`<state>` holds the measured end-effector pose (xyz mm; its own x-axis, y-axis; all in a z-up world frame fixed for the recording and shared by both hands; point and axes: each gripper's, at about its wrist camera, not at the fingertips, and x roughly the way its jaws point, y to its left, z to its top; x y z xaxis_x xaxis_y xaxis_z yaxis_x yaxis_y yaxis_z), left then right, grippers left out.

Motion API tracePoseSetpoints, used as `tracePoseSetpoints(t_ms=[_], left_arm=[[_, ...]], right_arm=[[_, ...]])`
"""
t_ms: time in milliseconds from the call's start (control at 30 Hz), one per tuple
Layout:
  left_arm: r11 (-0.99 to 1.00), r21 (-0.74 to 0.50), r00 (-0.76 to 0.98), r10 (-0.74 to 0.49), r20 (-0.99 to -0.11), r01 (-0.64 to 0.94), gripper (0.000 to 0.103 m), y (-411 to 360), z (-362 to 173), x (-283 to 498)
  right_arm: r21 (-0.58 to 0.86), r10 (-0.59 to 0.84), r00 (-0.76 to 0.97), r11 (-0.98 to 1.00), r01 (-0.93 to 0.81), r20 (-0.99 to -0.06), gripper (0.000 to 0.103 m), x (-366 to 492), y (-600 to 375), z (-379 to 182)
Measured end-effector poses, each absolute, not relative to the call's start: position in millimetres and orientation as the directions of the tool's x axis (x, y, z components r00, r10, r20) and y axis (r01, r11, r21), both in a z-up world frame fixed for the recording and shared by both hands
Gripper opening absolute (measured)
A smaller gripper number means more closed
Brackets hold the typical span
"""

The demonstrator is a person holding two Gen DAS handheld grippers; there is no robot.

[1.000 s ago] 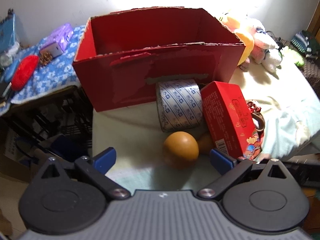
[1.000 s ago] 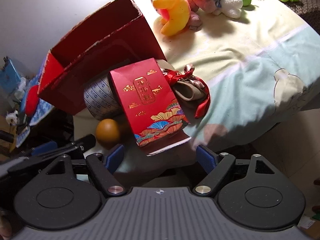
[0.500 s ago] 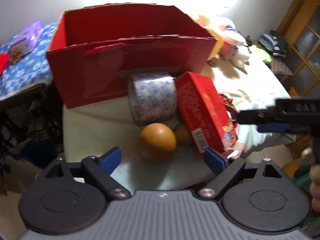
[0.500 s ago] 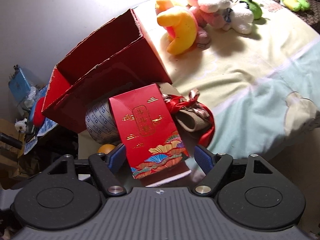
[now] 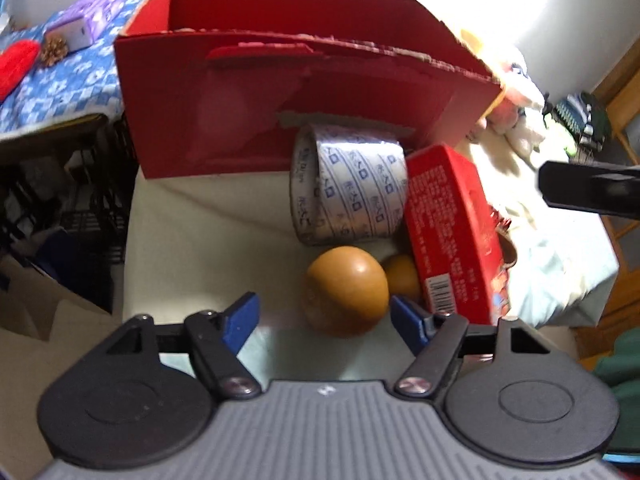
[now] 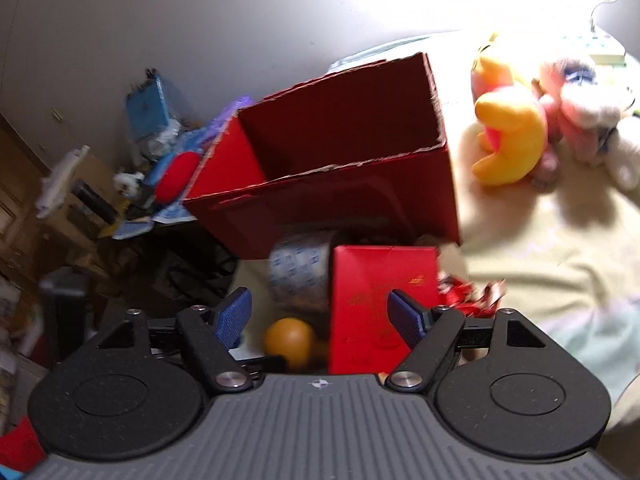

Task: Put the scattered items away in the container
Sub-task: 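Grasp the red gift box with the right gripper and lift it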

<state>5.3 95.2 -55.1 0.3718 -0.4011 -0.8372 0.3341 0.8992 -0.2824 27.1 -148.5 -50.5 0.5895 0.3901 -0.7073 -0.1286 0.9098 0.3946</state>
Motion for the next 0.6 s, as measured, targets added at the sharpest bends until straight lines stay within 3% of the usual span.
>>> tracePoseSetpoints(t_ms=[267,500,600], left_arm=[[0.792,-0.317,0.384,-0.550,-0.742,0.522,0.082,56.9,-15.5,-9.4],[0.778,-0.352,0.284,-0.546,-0.788,0.520,0.082,18.2,-42.4,7.4],[0.785,-0.380,0.252,-0.545,-0.800,0.489,0.076,11.6,-54.2,15.5]], right_arm=[[0.433,0.379,0.505,0.901,-0.012,-0.775,0.078,50.3,-169.8,-91.2],[0.498,0.451,0.459,0.867,-0.019,-0.766,0.079,59.8,-175.9,-105.6],[0.530,0.490,0.432,0.847,-0.032,-0.757,0.080,63.6,-179.6,-108.1]])
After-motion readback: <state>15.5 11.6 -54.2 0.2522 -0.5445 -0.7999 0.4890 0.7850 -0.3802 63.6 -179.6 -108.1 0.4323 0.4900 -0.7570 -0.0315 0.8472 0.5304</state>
